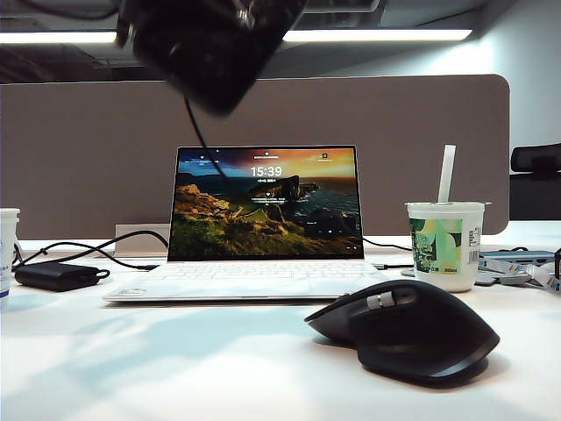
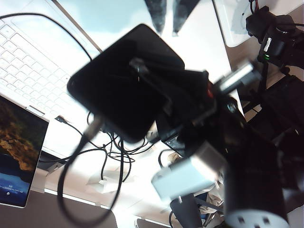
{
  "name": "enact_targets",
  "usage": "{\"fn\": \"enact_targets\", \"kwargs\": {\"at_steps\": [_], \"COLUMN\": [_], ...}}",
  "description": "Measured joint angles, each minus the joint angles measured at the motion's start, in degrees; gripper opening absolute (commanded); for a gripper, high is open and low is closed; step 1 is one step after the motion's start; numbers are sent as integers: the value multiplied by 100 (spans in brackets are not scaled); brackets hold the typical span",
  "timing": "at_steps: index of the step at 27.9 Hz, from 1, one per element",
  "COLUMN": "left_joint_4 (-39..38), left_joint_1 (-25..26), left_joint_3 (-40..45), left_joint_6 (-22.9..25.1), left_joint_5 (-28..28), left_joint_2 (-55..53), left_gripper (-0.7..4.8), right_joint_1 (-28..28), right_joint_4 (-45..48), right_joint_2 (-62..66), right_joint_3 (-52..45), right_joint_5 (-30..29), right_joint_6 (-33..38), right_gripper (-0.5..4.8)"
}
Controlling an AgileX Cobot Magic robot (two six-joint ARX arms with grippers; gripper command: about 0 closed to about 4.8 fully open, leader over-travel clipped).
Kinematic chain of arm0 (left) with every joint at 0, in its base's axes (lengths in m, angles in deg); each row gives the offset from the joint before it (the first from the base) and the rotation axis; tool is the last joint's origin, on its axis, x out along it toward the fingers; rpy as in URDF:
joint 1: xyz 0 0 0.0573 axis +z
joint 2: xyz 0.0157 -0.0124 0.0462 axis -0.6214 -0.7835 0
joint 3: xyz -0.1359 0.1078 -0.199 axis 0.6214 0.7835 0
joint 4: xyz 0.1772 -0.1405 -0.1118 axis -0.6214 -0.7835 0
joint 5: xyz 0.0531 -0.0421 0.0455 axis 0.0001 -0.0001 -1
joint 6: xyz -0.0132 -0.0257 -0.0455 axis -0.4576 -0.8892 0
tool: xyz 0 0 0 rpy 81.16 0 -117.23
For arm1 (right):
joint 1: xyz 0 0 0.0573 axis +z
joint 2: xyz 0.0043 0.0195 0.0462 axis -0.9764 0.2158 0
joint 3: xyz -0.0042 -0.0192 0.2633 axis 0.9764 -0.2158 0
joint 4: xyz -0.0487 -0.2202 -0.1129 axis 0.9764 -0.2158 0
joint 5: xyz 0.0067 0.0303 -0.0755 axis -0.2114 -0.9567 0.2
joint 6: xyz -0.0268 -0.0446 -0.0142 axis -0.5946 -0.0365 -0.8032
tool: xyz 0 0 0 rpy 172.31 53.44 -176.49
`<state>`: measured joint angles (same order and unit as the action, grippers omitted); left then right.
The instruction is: Pick up the black phone, pick up the charger plug, insert the charger plug into the phone's charging port, and finally place the connected phone back on the desk.
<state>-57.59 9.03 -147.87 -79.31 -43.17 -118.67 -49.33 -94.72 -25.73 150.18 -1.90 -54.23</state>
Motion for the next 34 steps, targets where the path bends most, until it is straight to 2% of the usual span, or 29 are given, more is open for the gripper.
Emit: {"fn": "enact_targets", "kwargs": {"at_steps": [4, 6, 8, 9, 13, 19, 22, 25, 27, 34], "left_joint_4": [37, 343, 568, 636, 614, 748, 841, 964, 1005, 1003], "left_joint_1": [-2, 0, 2, 2, 17, 17, 17, 24, 24, 24], "left_joint_3": [588, 835, 962, 1005, 1189, 1384, 1493, 1567, 1683, 2026], "left_joint_6": [26, 26, -74, -275, -651, -754, -861, -990, -1104, -1187], "left_joint_5": [-9, -11, -11, -2, 170, 101, 22, -118, -109, -46], "left_joint_2": [-48, -48, -103, -245, -693, -984, -1023, -1023, -1023, -1108], "left_gripper": [-6, -7, -7, -7, -7, -6, -7, -7, -7, -6], "right_joint_1": [0, 0, 0, 0, 0, 0, 28, 129, 131, 131], "right_joint_4": [-39, -39, -42, -42, -42, -107, -564, -1132, -1307, -1311], "right_joint_2": [0, 0, 0, 0, 0, 0, -4, -4, -2, -2], "right_joint_3": [0, 0, 0, 0, 0, 0, 0, -2, -2, -2], "right_joint_5": [-46, -44, -44, -44, -44, -15, 463, 1412, 1698, 1735], "right_joint_6": [26, 46, 48, 48, 48, 48, 15, -243, -284, -299], "right_gripper": [59, 59, 59, 59, 59, 51, 7, -1, -1, -1]}}
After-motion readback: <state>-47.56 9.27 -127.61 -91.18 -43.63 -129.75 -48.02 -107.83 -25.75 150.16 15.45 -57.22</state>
